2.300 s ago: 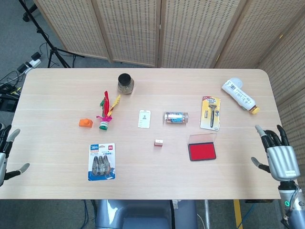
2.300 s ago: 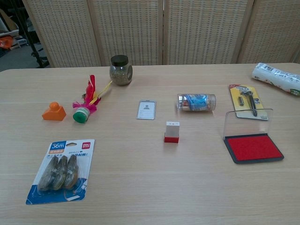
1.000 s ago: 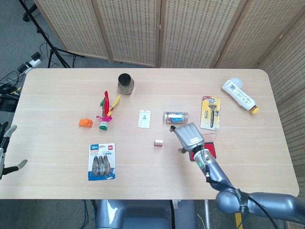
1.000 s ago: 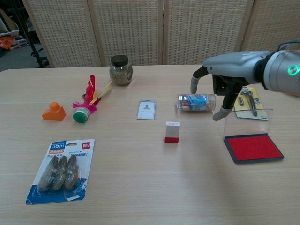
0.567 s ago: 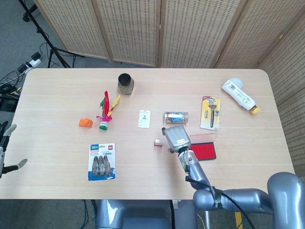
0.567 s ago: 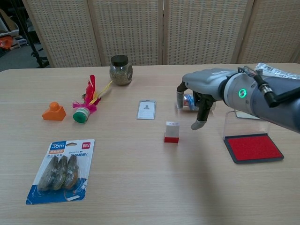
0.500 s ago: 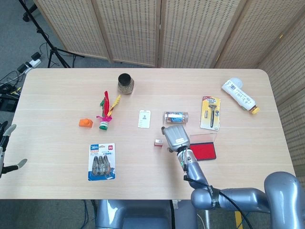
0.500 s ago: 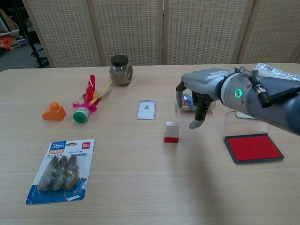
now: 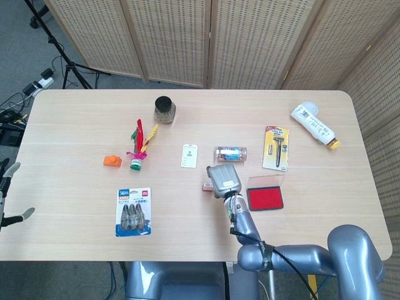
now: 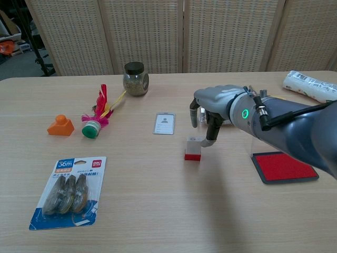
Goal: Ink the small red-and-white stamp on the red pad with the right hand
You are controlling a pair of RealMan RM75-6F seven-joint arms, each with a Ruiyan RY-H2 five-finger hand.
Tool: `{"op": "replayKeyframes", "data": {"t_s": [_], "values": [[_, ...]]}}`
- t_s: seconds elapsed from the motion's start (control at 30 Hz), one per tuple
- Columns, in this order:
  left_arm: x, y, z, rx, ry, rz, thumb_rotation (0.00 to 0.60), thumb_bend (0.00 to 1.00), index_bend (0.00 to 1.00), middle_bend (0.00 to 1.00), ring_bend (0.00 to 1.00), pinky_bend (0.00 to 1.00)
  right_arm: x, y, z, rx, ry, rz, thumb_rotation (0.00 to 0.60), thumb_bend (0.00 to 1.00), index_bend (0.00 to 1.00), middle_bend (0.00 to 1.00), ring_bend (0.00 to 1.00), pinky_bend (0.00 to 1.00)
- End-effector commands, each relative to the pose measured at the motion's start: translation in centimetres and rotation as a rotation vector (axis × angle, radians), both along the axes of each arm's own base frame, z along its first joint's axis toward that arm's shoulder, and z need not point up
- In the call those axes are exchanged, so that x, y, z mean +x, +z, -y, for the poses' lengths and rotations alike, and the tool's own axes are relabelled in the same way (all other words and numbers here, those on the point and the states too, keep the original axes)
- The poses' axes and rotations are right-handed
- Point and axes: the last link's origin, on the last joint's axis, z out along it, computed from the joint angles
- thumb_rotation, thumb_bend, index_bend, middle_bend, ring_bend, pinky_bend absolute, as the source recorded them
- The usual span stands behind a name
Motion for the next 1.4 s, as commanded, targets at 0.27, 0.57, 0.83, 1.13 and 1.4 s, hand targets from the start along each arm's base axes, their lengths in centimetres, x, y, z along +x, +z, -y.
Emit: {"op": "replayKeyframes", "data": {"t_s": [0.27, 0.57, 0.83, 1.13, 1.4], "values": [[-0.1, 0.0, -0.2, 0.001, 0.008, 0.000, 0.600, 0.00, 0.00, 0.00, 0.00, 0.00, 0.2, -0.8, 0.3, 0.007, 0.002, 0.015, 0.600, 0.26, 0.44, 0.99, 0.99, 1.00], [-0.3, 0.1, -0.4, 0.001, 0.017, 0.002, 0.600, 0.00, 0.00, 0.00, 0.00, 0.00, -0.4, -1.3, 1.0, -0.004, -0.014, 0.016, 0.600, 0.32, 0.45, 0.99, 0.99, 1.00], [-0.4, -0.1, -0.6, -0.003, 0.028, -0.001, 0.600, 0.00, 0.00, 0.00, 0.00, 0.00, -0.5, -1.7, 1.1, 0.015, -0.035, 0.031, 0.600, 0.34, 0.45, 0.99, 0.99, 1.00], [-0.5, 0.1, -0.7, -0.002, 0.030, 0.003, 0.600, 0.00, 0.00, 0.00, 0.00, 0.00, -0.6, -2.2, 1.2, 0.023, -0.042, 0.016, 0.600, 0.39, 0.48, 0.99, 0.99, 1.00], [-0.6, 0.1, -0.7, 0.000, 0.029, 0.005, 0.600, 0.00, 0.00, 0.00, 0.00, 0.00, -0.6, -2.6, 1.1, 0.035, -0.038, 0.010, 0.600, 0.41, 0.55, 0.99, 0.99, 1.00]]}}
